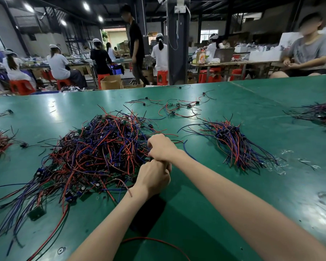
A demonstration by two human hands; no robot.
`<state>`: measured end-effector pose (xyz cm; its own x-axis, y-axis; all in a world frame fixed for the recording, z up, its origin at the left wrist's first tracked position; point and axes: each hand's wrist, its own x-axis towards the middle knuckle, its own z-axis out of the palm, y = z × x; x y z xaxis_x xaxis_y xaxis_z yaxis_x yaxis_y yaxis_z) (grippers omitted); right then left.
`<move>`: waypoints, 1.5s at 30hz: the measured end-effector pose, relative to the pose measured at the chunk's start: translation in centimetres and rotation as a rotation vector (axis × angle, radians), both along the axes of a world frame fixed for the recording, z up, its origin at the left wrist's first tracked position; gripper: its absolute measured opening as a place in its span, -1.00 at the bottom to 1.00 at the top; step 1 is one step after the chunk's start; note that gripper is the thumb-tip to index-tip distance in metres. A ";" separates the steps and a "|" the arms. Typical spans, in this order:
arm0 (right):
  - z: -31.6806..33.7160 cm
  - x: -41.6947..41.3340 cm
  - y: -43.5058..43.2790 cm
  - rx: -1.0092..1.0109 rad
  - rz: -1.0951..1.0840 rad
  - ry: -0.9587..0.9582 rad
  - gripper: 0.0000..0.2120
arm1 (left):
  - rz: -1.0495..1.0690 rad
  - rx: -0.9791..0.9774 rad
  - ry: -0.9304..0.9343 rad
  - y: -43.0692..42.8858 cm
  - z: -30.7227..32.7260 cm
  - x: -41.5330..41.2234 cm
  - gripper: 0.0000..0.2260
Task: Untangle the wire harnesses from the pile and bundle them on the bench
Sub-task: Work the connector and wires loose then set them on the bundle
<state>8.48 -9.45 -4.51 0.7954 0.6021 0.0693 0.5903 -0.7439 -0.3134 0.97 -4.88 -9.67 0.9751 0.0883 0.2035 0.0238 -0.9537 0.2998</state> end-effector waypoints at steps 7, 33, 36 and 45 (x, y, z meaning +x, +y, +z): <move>0.3 -0.5 -0.3 -0.024 -0.032 -0.061 -0.91 | -0.036 0.001 -0.026 0.1 -0.2 0.0 -0.82; 0.2 -0.4 -0.8 0.705 -0.361 -0.243 -0.78 | -0.044 -0.001 0.009 -0.2 0.9 -0.2 -0.82; 0.2 -0.6 0.4 0.474 -0.180 -0.357 -0.91 | -0.049 0.033 -0.016 -0.3 0.8 -0.5 -0.84; -0.2 -1.3 2.5 -0.047 0.049 -0.077 -0.92 | -0.083 0.361 0.085 -0.1 0.7 -0.3 -0.52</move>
<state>7.21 -6.97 -4.66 0.7585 0.6440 0.0997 0.6472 -0.7265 -0.2310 0.67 -4.98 -8.94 0.9906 -0.0541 0.1253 -0.0474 -0.9973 -0.0561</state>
